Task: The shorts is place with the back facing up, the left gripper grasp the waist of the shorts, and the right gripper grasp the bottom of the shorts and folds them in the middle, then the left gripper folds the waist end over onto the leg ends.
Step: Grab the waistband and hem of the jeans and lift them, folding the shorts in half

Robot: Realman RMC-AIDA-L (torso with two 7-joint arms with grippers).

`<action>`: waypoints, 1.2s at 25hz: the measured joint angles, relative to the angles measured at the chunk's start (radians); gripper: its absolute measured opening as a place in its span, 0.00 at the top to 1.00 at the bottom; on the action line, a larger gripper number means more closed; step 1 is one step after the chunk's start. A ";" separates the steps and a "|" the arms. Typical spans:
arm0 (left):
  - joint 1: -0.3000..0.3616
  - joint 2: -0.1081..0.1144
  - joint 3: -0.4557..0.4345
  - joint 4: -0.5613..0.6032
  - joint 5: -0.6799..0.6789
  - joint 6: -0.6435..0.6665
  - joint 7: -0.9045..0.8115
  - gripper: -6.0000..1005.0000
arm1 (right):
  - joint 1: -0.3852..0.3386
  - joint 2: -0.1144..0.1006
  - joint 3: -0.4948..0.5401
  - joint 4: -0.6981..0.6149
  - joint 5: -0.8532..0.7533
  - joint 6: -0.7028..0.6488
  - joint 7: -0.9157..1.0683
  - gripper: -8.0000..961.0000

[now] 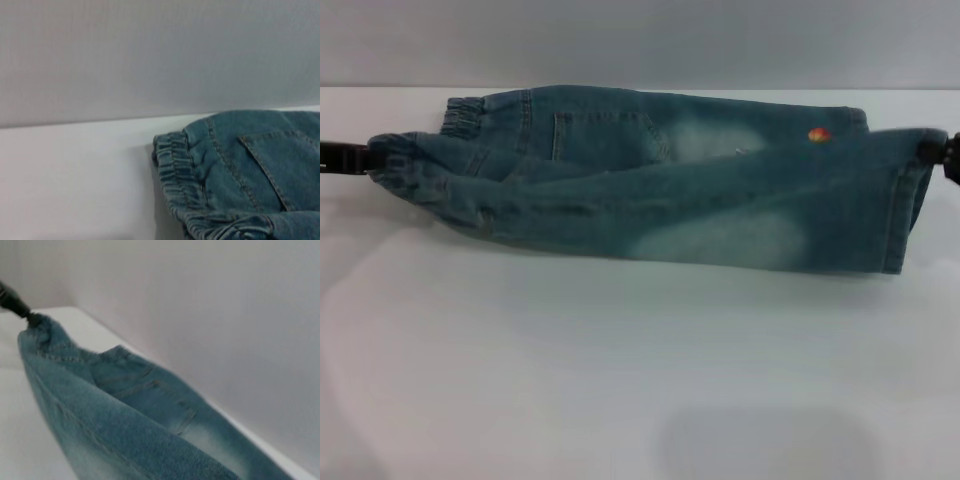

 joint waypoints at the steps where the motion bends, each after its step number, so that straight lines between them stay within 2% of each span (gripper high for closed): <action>1: 0.001 -0.008 0.002 0.009 0.000 -0.013 0.004 0.95 | -0.001 0.000 0.005 0.010 0.014 0.013 -0.011 0.98; 9: -0.007 -0.019 0.018 0.006 -0.055 -0.072 0.040 0.95 | 0.005 0.000 0.014 0.072 0.082 0.115 -0.062 0.97; 14: -0.003 -0.019 0.093 -0.009 -0.139 -0.160 0.058 0.94 | 0.014 0.001 0.014 0.107 0.114 0.170 -0.092 0.97; 22: -0.022 -0.021 0.204 -0.048 -0.166 -0.308 0.052 0.92 | 0.033 0.002 0.022 0.168 0.178 0.279 -0.121 0.97; 30: -0.067 -0.020 0.216 -0.129 -0.167 -0.402 0.057 0.91 | 0.059 -0.001 0.015 0.249 0.204 0.409 -0.137 0.96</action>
